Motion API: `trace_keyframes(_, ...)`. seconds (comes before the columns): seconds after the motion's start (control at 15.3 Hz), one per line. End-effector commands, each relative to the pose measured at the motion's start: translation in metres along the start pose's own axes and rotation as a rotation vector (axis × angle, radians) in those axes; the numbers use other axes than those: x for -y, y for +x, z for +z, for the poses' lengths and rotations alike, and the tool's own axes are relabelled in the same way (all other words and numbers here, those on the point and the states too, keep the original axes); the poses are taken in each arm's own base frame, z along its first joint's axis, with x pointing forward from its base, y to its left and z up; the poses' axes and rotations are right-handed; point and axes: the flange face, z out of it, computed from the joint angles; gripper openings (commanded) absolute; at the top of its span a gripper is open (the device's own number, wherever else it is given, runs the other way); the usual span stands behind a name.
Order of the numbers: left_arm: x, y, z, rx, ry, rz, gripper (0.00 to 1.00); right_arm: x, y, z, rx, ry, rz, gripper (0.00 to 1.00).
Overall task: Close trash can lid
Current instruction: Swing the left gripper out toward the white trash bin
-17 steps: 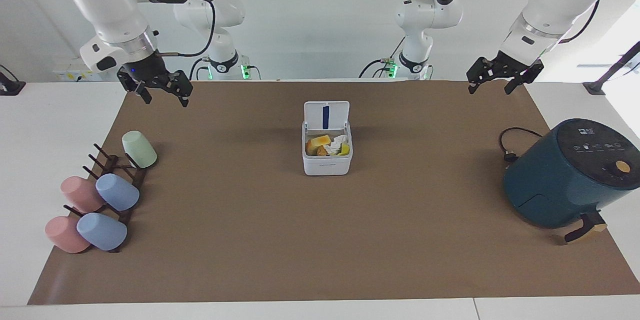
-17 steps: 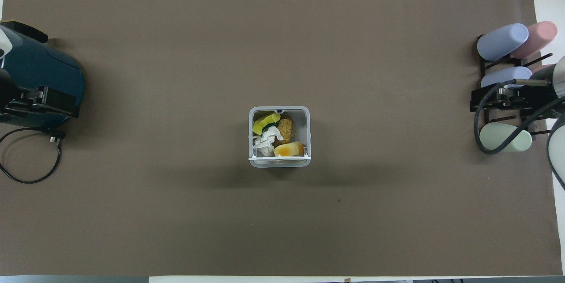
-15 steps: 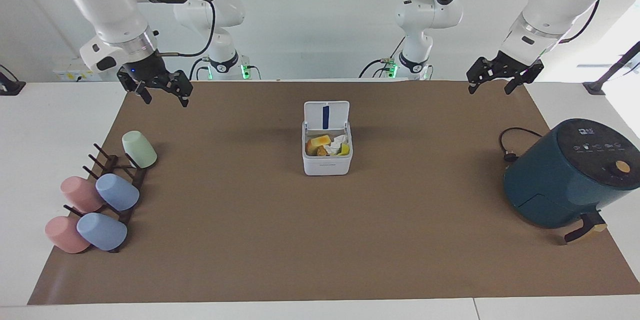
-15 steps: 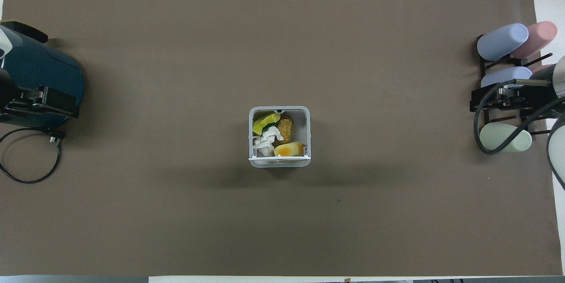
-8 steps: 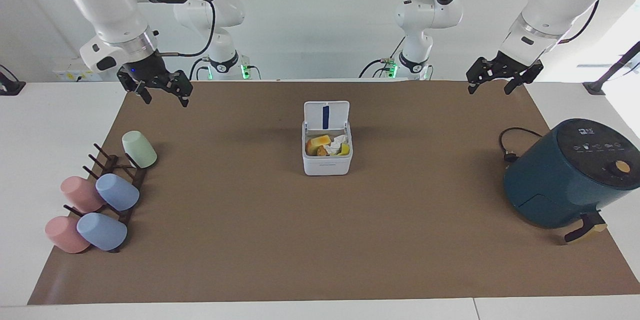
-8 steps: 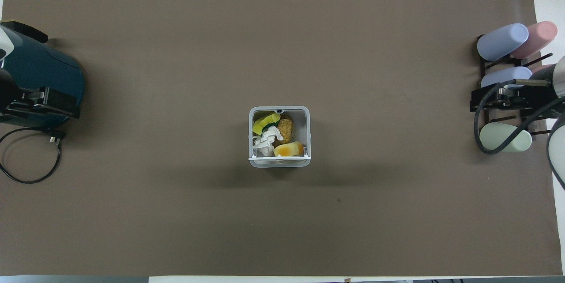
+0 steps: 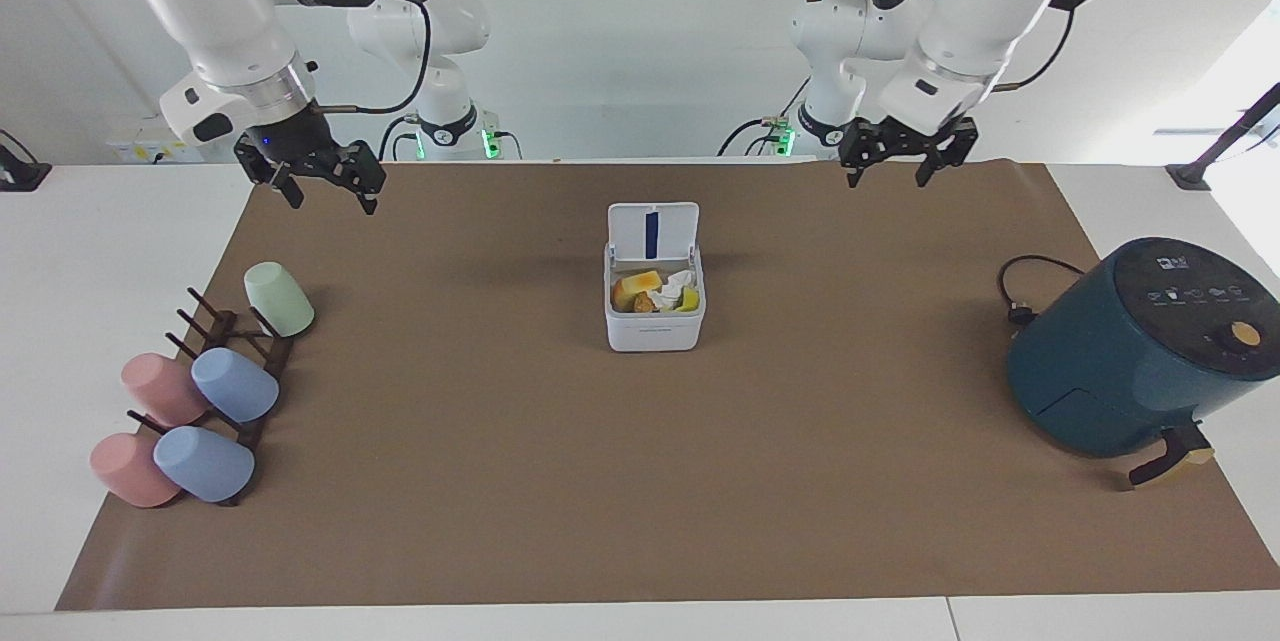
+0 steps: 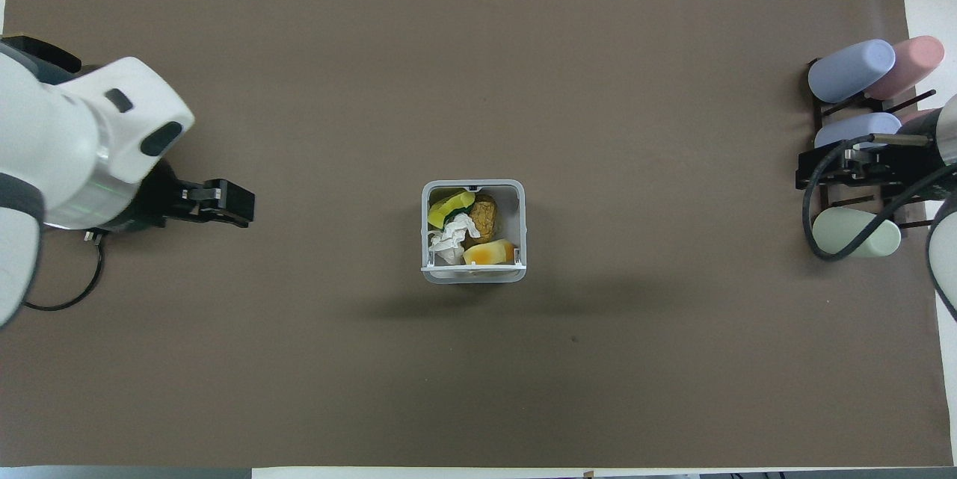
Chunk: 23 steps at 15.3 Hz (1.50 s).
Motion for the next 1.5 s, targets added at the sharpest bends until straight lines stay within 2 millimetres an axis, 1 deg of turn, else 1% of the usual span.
trace_keyframes(0.0, -0.048, -0.039, 0.016, -0.056, -0.038, -0.016, 0.0, -0.005, -0.001, -0.001, 0.009, -0.005, -0.008, 1.0)
trace_keyframes(0.13, -0.098, -0.059, 0.034, -0.048, -0.046, 0.015, 0.0, -0.005, -0.001, -0.001, 0.009, -0.005, -0.008, 1.0)
trace_keyframes(0.2, -0.12, -0.07, 0.049, -0.048, -0.047, 0.029, 0.0, -0.004, -0.001, -0.001, 0.009, -0.005, -0.01, 1.0)
trace_keyframes(0.33, -0.16, -0.093, 0.074, -0.077, -0.091, 0.056, 0.0, -0.005, -0.001, -0.001, 0.009, -0.005, -0.008, 1.0)
trace_keyframes(0.39, -0.174, -0.1, 0.081, -0.082, -0.099, 0.064, 0.0, -0.005, -0.001, -0.001, 0.009, -0.005, -0.008, 1.0)
trace_keyframes(0.46, -0.189, -0.103, 0.094, -0.071, -0.094, 0.071, 0.0, -0.005, -0.001, -0.001, 0.009, -0.005, -0.008, 1.0)
trace_keyframes(0.52, -0.202, -0.105, 0.103, -0.069, -0.094, 0.081, 0.0, -0.005, -0.001, -0.001, 0.009, -0.005, -0.008, 1.0)
trace_keyframes(0.59, -0.213, -0.107, 0.111, -0.075, -0.101, 0.079, 0.0, -0.005, -0.001, -0.001, 0.009, -0.005, -0.008, 1.0)
trace_keyframes(0.65, -0.22, -0.104, 0.12, -0.077, -0.105, 0.07, 0.0, -0.005, -0.001, -0.001, 0.009, -0.005, -0.008, 1.0)
trace_keyframes(0.79, -0.221, -0.095, 0.121, -0.096, -0.122, 0.055, 0.0, -0.005, -0.001, -0.001, 0.009, -0.005, -0.008, 1.0)
trace_keyframes(0.92, -0.22, -0.083, 0.116, -0.12, -0.142, 0.041, 0.0, -0.005, -0.001, -0.001, 0.009, -0.005, -0.008, 1.0)
trace_keyframes(1.05, -0.213, -0.067, 0.111, -0.141, -0.159, 0.015, 0.0, -0.005, -0.001, -0.001, 0.009, -0.005, -0.008, 1.0)
trace_keyframes(1.11, -0.213, -0.062, 0.109, -0.148, -0.167, 0.009, 0.0, -0.005, -0.001, -0.001, 0.009, -0.005, -0.008, 1.0)
trace_keyframes(1.18, -0.208, -0.051, 0.105, -0.157, -0.174, -0.009, 0.0, -0.004, -0.001, -0.001, 0.009, -0.005, -0.01, 1.0)
trace_keyframes(1.31, -0.204, -0.039, 0.1, -0.17, -0.183, -0.023, 0.0, -0.005, -0.001, -0.001, 0.009, -0.005, -0.008, 1.0)
trace_keyframes(1.37, -0.198, -0.031, 0.098, -0.185, -0.193, -0.04, 0.0, -0.005, -0.001, -0.001, 0.009, -0.005, -0.008, 1.0)
trace_keyframes(1.44, -0.196, -0.024, 0.103, -0.193, -0.199, -0.051, 0.0, -0.005, -0.001, -0.001, 0.009, -0.005, -0.008, 1.0)
